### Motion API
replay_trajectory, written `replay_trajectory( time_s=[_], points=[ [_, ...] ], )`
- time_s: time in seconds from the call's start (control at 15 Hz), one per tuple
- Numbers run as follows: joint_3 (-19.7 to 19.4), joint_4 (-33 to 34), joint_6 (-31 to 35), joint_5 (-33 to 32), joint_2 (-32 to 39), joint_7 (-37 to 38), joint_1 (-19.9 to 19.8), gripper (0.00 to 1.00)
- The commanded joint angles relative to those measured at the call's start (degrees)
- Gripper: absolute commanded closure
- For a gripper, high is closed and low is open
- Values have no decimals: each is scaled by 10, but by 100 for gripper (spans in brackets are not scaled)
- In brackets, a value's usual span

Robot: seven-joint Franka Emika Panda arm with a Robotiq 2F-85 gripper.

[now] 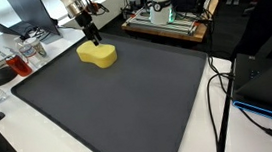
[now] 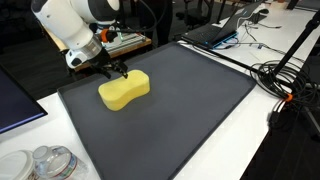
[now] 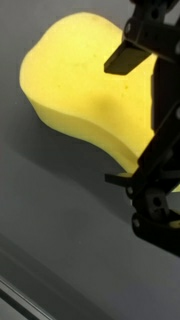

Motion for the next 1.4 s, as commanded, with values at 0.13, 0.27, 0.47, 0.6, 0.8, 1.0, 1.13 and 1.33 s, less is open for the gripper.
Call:
replay_trajectory(
  time_s=[0.13,0.27,0.47,0.6,0.8,1.0,1.13,1.33],
  points=[
    [21,33,9,83,62,-44,-32,0],
    [27,46,3,105,79,-58,-38,0],
    [31,62,-2,126,98,-66,-40,0],
    [30,73,-4,124,108,-57,-35,28],
    [31,84,-14,112,109,-47,-29,39],
    [26,88,-19,98,96,-33,-22,60],
    [24,88,-20,92,87,-28,-19,72],
    [17,85,-18,71,67,-8,-7,90]
  ],
)
